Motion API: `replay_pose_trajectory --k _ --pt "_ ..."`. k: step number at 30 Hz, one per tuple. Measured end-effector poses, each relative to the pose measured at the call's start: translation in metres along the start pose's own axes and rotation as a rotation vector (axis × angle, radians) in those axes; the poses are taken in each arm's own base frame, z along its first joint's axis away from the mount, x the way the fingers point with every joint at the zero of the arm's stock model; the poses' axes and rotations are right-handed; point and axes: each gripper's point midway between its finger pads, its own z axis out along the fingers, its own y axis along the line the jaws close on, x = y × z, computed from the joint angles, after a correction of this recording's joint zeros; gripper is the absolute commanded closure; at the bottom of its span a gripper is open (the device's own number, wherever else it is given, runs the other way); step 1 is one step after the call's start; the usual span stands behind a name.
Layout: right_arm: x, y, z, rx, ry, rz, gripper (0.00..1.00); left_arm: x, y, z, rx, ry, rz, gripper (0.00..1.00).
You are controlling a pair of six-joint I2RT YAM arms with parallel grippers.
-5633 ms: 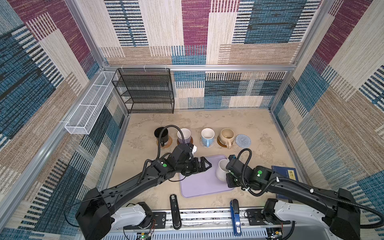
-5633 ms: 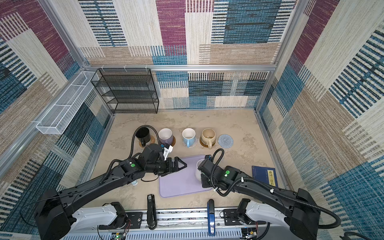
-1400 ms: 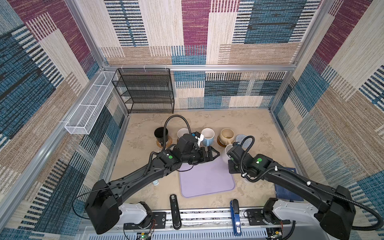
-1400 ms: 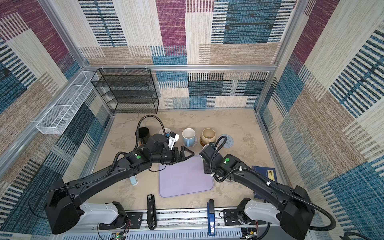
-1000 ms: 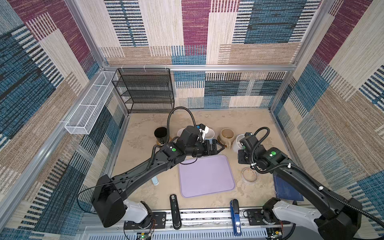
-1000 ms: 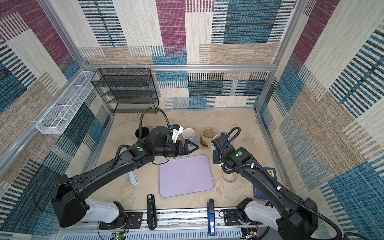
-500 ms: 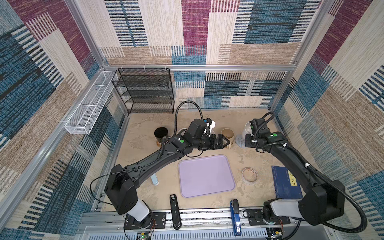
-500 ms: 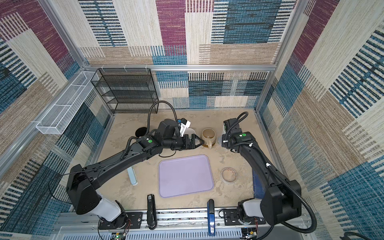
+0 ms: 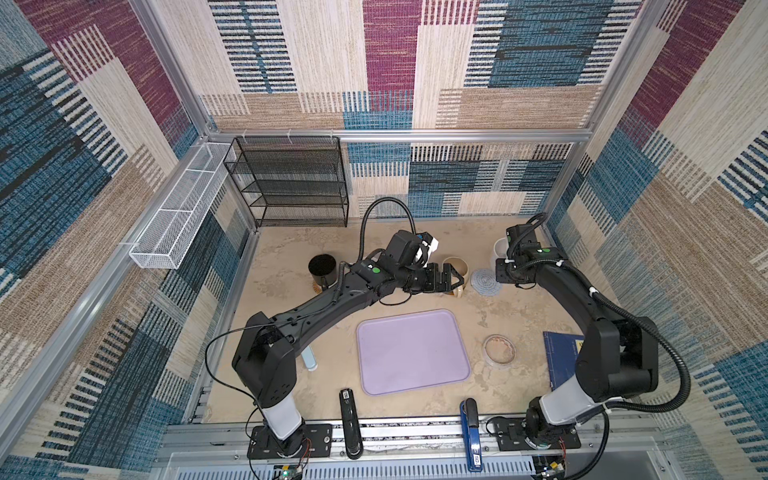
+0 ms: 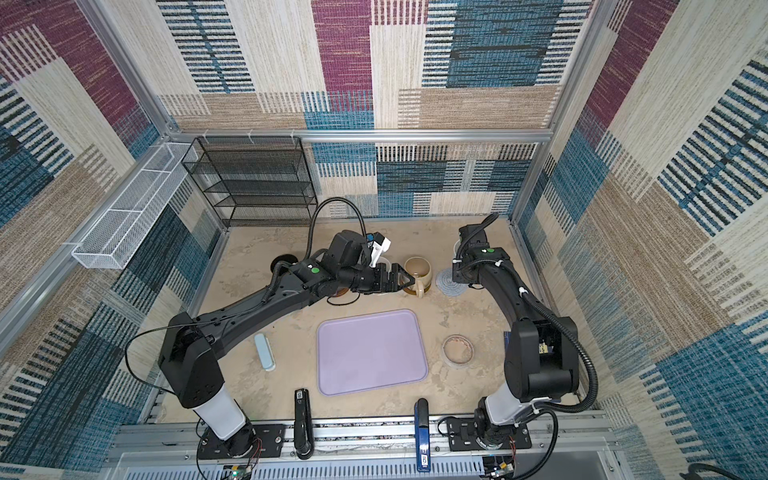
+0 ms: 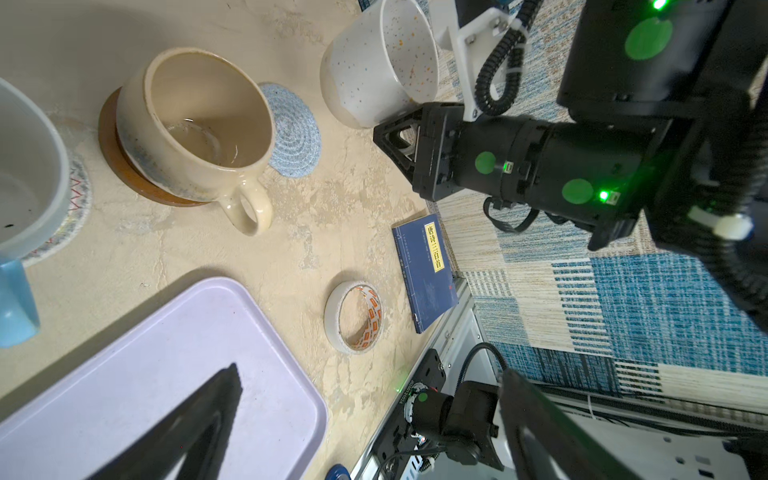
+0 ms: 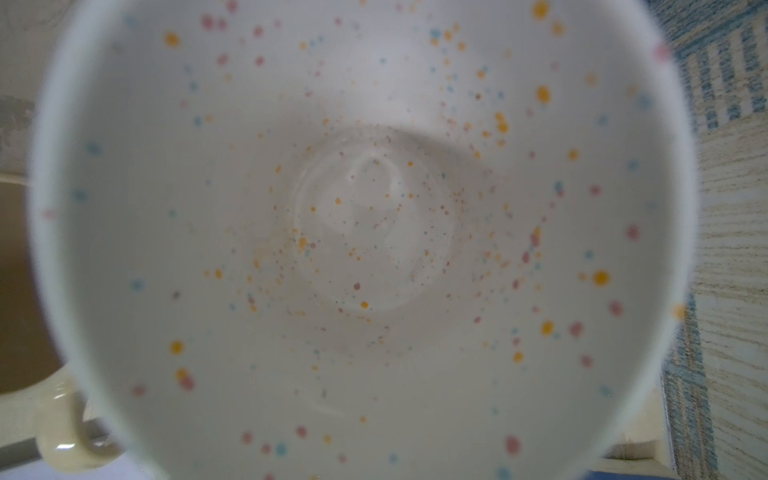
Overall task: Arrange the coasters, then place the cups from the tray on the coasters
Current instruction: 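Lower the white speckled mug onto the blue woven coaster with the right gripper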
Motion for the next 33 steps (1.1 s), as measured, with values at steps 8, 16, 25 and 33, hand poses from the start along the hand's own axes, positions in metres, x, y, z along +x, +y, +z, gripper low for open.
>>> replay_pose_trajectory --k 8,16,25,33 --pt "-0.008 -0.006 0.022 -0.007 -0.016 -0.021 1.0 -0.01 0.001 0.009 -0.012 0.013 0.003 0.0" --pt "-0.002 0.001 0.039 -0.041 0.006 -0.038 1.0 -0.006 0.007 0.014 -0.028 0.035 0.0 0.0" --pt "0.022 0.009 0.045 -0.089 0.052 -0.049 1.0 -0.003 0.013 0.017 -0.037 0.045 -0.009 0.0" --pt "0.027 0.029 0.035 -0.124 0.043 -0.079 1.0 -0.003 0.013 0.017 -0.036 0.043 -0.015 0.0"
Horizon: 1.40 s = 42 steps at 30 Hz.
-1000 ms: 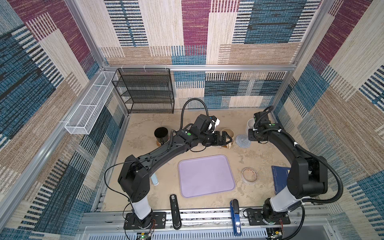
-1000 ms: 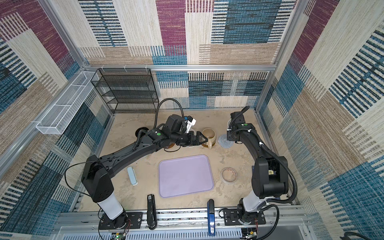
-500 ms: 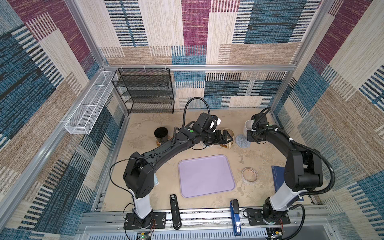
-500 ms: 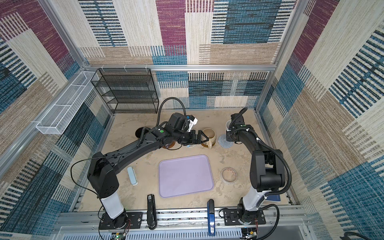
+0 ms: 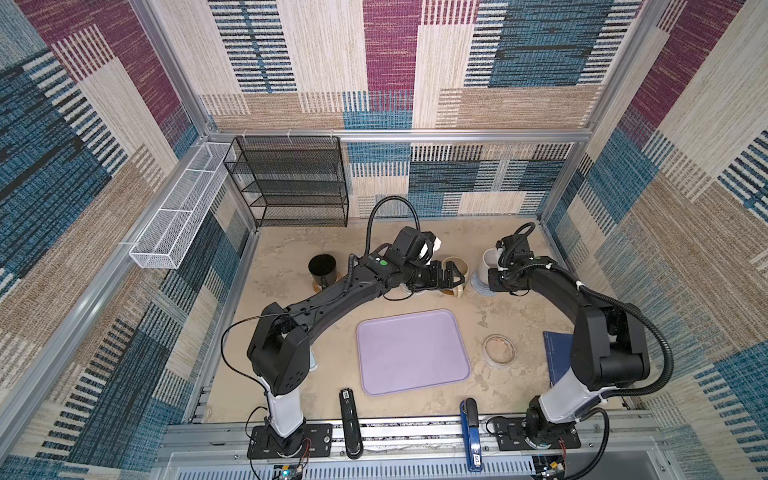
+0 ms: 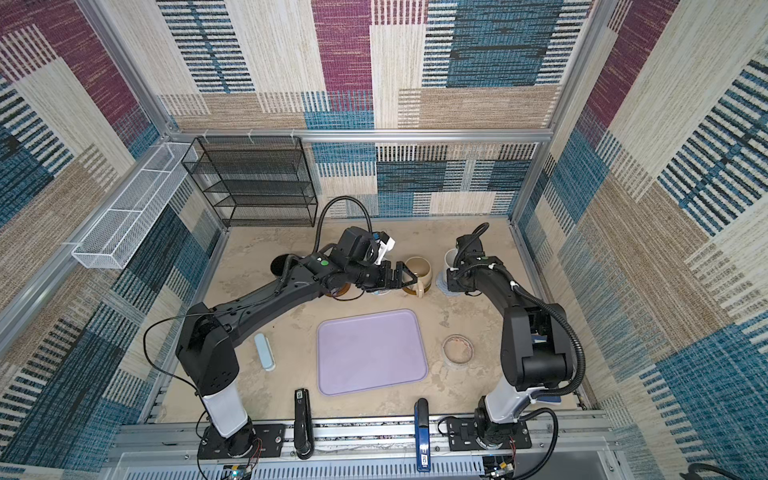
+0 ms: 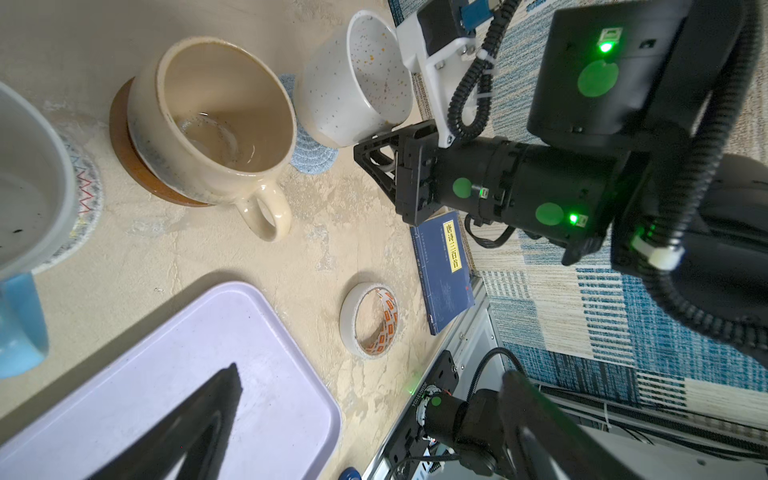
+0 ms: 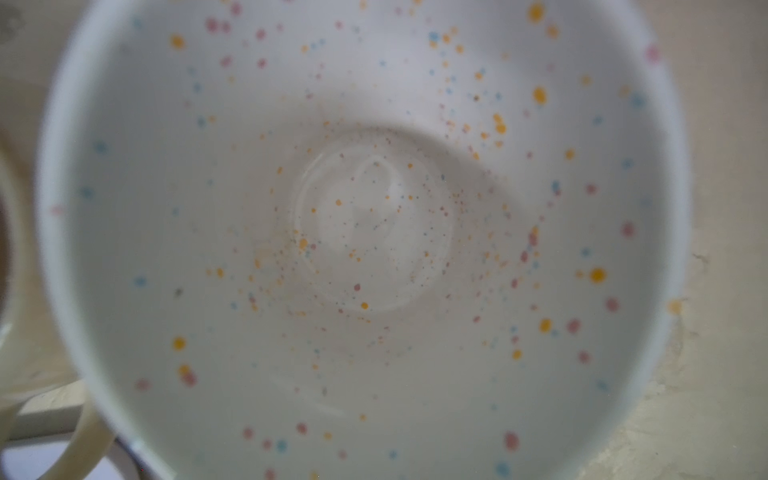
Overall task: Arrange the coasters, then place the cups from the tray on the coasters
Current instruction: 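Lower the white speckled mug onto the blue woven coaster with the right gripper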
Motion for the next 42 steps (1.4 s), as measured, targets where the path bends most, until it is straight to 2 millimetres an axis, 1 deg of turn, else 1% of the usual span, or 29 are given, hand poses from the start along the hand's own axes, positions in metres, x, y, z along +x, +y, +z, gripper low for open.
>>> replay_pose_trajectory --k 2,8,16,26,29,31,34,36,38,42 --pt "0.002 0.003 0.002 -0.007 0.001 -0.004 1.0 0.001 0.001 0.0 0.0 0.0 -0.002 0.0" --pt "0.014 -0.004 0.009 0.029 0.035 0.001 1.0 0.003 0.003 0.001 -0.002 0.002 -0.01 0.0" --pt "0.024 -0.003 0.016 0.027 0.043 -0.002 1.0 0.004 0.004 0.002 0.002 -0.002 -0.019 0.0" --pt "0.021 -0.001 0.018 0.027 0.022 -0.004 1.0 0.004 0.003 0.001 0.007 -0.007 -0.022 0.0" --pt "0.016 0.0 0.011 0.024 -0.003 -0.006 1.0 0.005 0.004 0.0 0.006 -0.007 -0.023 0.0" --pt "0.01 0.0 0.005 0.022 -0.033 -0.004 1.0 0.005 0.004 0.0 0.006 -0.007 -0.023 0.0" --pt "0.002 0.0 0.0 0.021 -0.068 0.0 1.0 0.006 0.004 -0.001 0.007 -0.008 -0.024 0.0" --pt "0.0 0.0 0.003 0.026 -0.072 0.0 1.0 0.006 0.004 0.0 0.006 -0.007 -0.025 0.0" --pt "0.003 0.0 0.01 0.028 -0.058 -0.001 1.0 0.007 0.006 0.0 0.004 -0.005 -0.026 0.0" --pt "0.015 0.0 0.02 0.03 -0.017 -0.004 1.0 0.009 0.008 0.001 0.001 -0.001 -0.029 0.0"
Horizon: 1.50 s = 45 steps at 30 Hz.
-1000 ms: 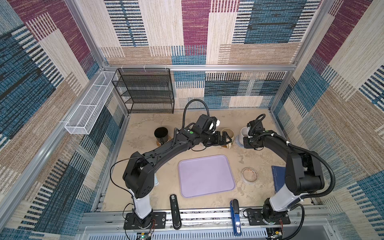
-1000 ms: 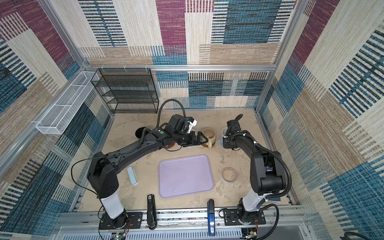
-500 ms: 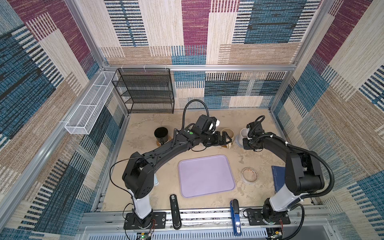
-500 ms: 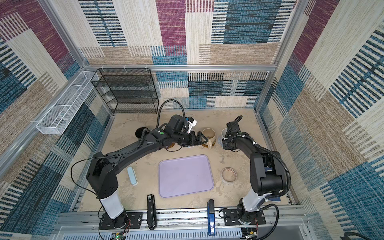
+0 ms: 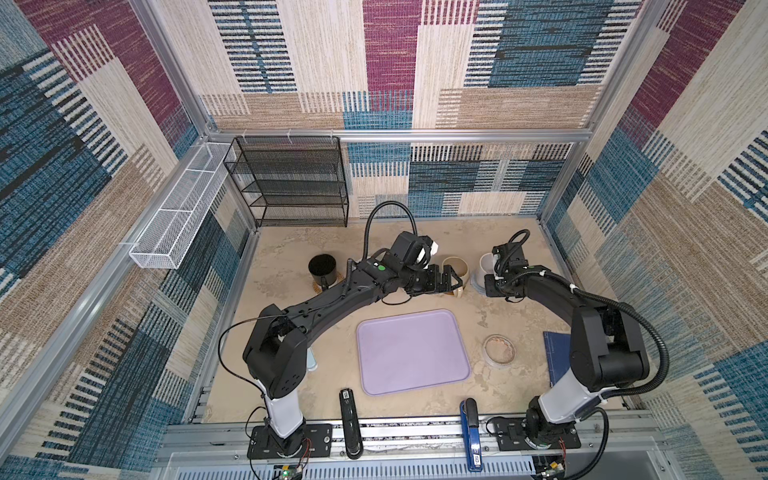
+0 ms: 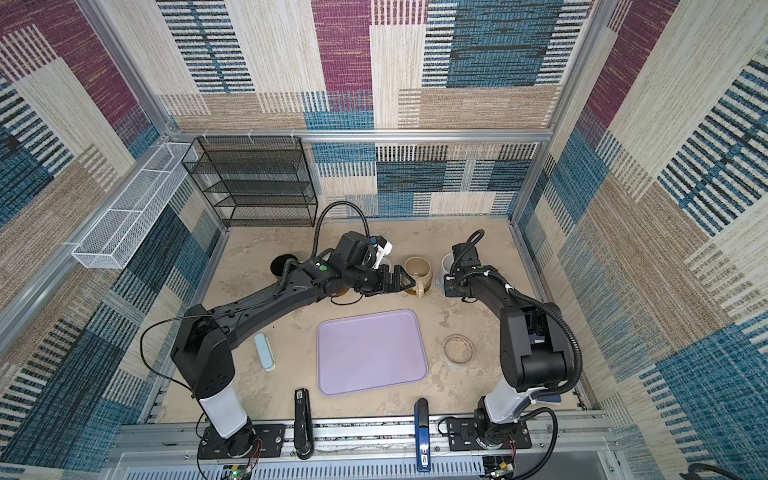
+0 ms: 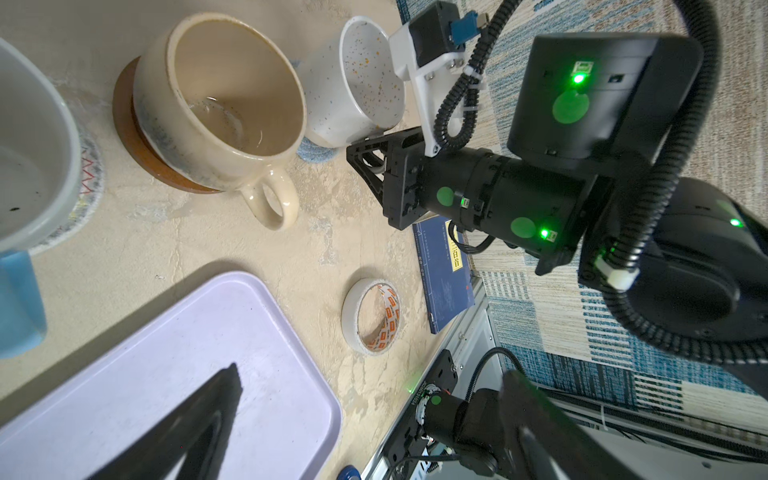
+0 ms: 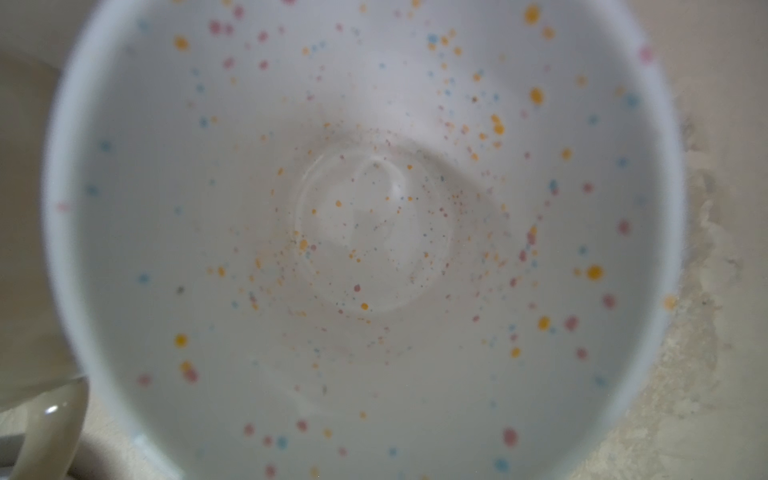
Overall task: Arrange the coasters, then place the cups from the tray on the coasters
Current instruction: 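Lower the white speckled mug onto the blue woven coaster with the right gripper, then open the right gripper and raise it off the white speckled mug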
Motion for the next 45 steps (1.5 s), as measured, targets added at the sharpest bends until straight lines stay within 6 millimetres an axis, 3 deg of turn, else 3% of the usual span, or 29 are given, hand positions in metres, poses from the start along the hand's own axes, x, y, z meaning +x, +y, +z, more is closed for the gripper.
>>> replay_pose_trajectory --k 5,10,18,22,24,25,28,29,30,37,42,45 --pt "0.001 0.0 0.004 0.001 0.007 -0.001 1.0 0.0 -0.001 -0.001 0.003 -0.002 0.001 0.0" --pt "-0.002 0.001 0.007 0.001 0.0 0.011 0.9 -0.001 -0.001 -0.001 0.007 -0.008 0.004 0.0" --pt "-0.007 0.002 0.011 -0.001 -0.004 0.022 0.61 0.0 -0.004 -0.008 0.009 -0.017 0.008 0.0" --pt "-0.016 0.001 -0.002 -0.003 -0.044 0.029 0.43 0.001 -0.005 -0.012 0.012 -0.021 0.01 0.0" --pt "-0.021 0.0 -0.009 -0.004 -0.068 0.031 0.42 0.001 -0.006 -0.013 0.014 -0.024 0.012 0.0" --pt "-0.023 0.0 -0.012 -0.003 -0.078 0.033 0.27 0.001 -0.006 -0.013 0.013 -0.024 0.011 0.0" --pt "-0.03 -0.002 -0.022 0.002 -0.111 0.044 0.24 0.001 -0.007 -0.015 0.012 -0.026 0.013 0.0" --pt "-0.033 -0.003 -0.027 0.004 -0.126 0.049 0.05 0.001 -0.008 -0.017 0.013 -0.028 0.014 0.0" --pt "-0.035 -0.004 -0.032 0.006 -0.141 0.057 0.01 0.002 -0.009 -0.02 0.014 -0.032 0.016 0.0" --pt "-0.056 -0.01 -0.094 -0.009 -0.377 0.093 0.0 0.0 -0.006 -0.073 -0.051 -0.16 0.089 0.0" --pt "-0.07 -0.015 -0.155 -0.03 -0.613 0.125 0.0 -0.002 0.021 -0.129 -0.182 -0.302 0.147 0.0" --pt "-0.068 -0.022 -0.17 -0.015 -0.694 0.165 0.01 -0.007 0.051 -0.162 -0.28 -0.387 0.145 0.0"
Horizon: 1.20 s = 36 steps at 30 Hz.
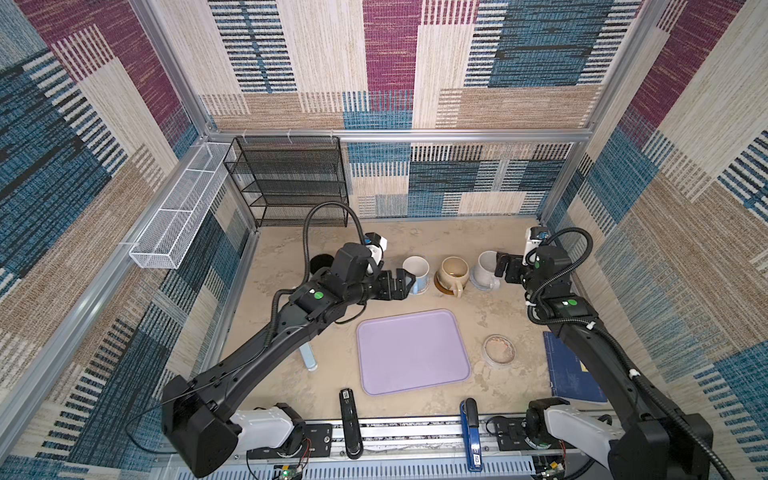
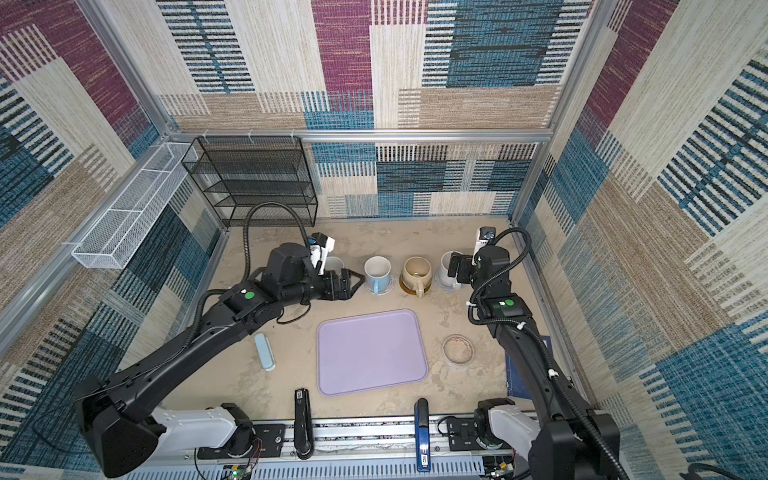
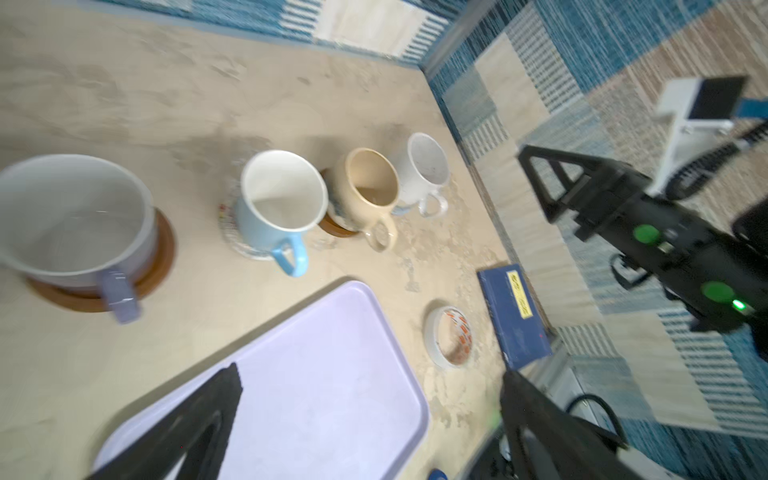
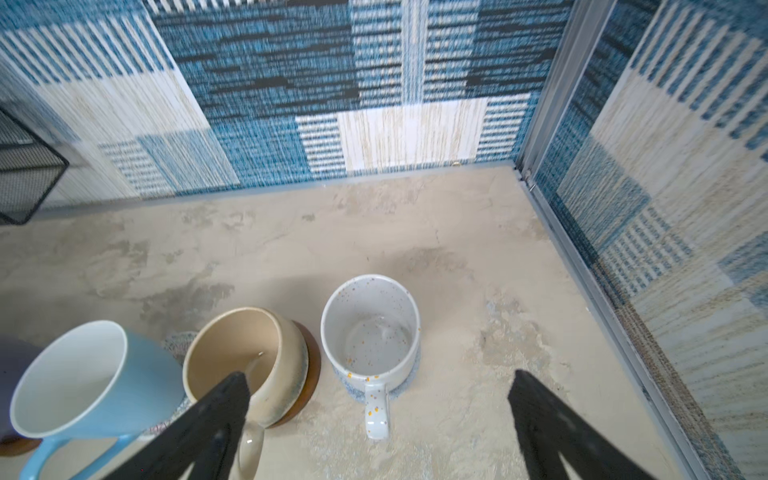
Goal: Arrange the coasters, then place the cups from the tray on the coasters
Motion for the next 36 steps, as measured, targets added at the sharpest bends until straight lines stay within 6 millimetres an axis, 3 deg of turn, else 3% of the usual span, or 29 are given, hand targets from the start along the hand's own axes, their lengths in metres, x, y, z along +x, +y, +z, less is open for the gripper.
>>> replay_pose_trajectory --k 3,7,14,25,28,36 --pt "0.015 -0.01 -0.003 0.035 -0.037 0.008 0.01 0.001 0.045 -0.014 -0.143 -0.064 0.02 0.0" --pt "0.053 -0.027 -0.006 0.098 -0.041 0.009 0.01 0.015 0.083 -0.025 -0.283 -0.102 0.097 0.0" --pt "0.087 -0.041 -0.004 0.139 -0.097 0.03 0.0 0.027 0.16 -0.041 -0.559 -0.204 0.166 0.02" --pt "0.115 -0.046 0.008 0.147 -0.134 0.004 0.0 0.061 0.246 -0.05 -0.801 -0.245 0.255 0.02" --pt "0.122 -0.048 0.012 0.142 -0.135 0.001 0.0 0.062 0.265 -0.049 -0.83 -0.248 0.242 0.02" --pt "0.122 -0.05 0.024 0.122 -0.162 0.005 0.0 0.065 0.295 -0.028 -0.787 -0.212 0.257 0.02"
